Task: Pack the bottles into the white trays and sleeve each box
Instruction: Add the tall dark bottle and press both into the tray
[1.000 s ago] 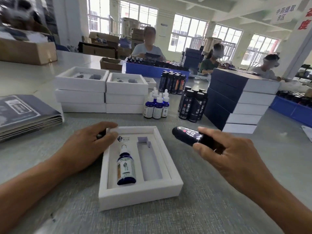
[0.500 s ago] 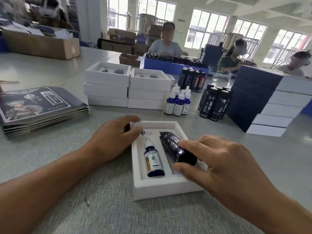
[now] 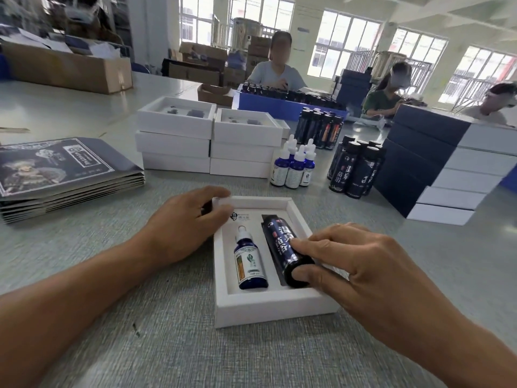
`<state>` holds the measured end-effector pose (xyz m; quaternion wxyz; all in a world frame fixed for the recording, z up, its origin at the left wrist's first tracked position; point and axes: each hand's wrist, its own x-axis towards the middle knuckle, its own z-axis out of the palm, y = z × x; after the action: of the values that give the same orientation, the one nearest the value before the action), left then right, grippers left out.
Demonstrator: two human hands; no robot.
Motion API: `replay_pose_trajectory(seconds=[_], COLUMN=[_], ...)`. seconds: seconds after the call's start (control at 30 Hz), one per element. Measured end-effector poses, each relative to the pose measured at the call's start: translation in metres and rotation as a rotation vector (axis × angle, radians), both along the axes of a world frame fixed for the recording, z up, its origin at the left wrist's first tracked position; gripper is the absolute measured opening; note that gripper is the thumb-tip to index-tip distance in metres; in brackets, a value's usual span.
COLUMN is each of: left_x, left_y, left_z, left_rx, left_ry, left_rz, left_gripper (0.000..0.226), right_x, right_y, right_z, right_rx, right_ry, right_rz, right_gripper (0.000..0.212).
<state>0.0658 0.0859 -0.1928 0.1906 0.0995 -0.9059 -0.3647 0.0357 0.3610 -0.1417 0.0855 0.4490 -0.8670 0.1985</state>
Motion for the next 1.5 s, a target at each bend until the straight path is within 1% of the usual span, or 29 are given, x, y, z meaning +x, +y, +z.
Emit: replay_pose_trajectory(seconds=[0.2,0.23,0.37,0.5,0.6,0.77,0.87,0.97,1.13,1.23,1.33,1.37,1.4,1.5], left_x=[0.000,0.000,0.002,0.001,0.000,0.000,0.000,0.000,0.001,0.001,0.002,0.001,0.002,0.001], left_y=[0.000,0.000,0.001,0.001,0.000,0.001,0.001,0.001,0.001,0.001,0.001,0.001,0.001,-0.001], left_z=[0.000,0.000,0.001,0.000,-0.001,-0.001,-0.001,-0.001,0.000,0.000,0.001,0.000,0.000,-0.001], left_rx=[0.035,0.029,0.021,0.024,0.022,0.010,0.006,0.009,0.010,0.009,0.007,0.005,0.002,-0.013], left_ry=[-0.006,-0.008,-0.012,-0.006,-0.003,-0.012,-0.010,-0.006,-0.014,-0.012,-0.011,-0.010,-0.012,0.001], left_rz=[0.018,0.017,0.017,0.016,0.024,0.023,0.027,0.025,0.019,0.024,0.021,0.021,0.019,0.027], left_gripper=[0.042,0.042,0.043,0.042,0.041,0.042,0.041,0.040,0.039,0.038,0.039,0.039,0.039,0.038], right_x=[0.001,-0.001,-0.013,-0.014,-0.012,-0.004,-0.002,-0.002,-0.002,-0.003,-0.007,-0.008,-0.008,-0.009], right_y=[-0.008,-0.009,-0.004,0.000,0.000,0.003,0.004,0.003,0.004,0.003,0.006,0.008,0.010,0.014], right_z=[-0.005,-0.005,-0.003,-0.005,-0.004,-0.005,-0.006,-0.010,-0.018,-0.019,-0.019,-0.020,-0.020,-0.023], right_rx=[0.039,0.049,0.064,0.109,0.139,0.301,0.333,0.268,0.129,0.108,0.127,0.131,0.126,0.092], right_ry=[0.074,0.053,-0.130,-0.103,-0.122,-0.112,-0.068,-0.048,-0.114,-0.138,-0.189,-0.198,-0.205,-0.234], right_rz=[-0.026,-0.030,0.004,0.034,0.061,0.072,0.077,0.082,0.084,0.086,0.077,0.062,0.042,-0.034], right_gripper=[0.048,0.048,0.051,0.056,0.067,0.093,0.106,0.102,0.091,0.089,0.080,0.082,0.090,0.118])
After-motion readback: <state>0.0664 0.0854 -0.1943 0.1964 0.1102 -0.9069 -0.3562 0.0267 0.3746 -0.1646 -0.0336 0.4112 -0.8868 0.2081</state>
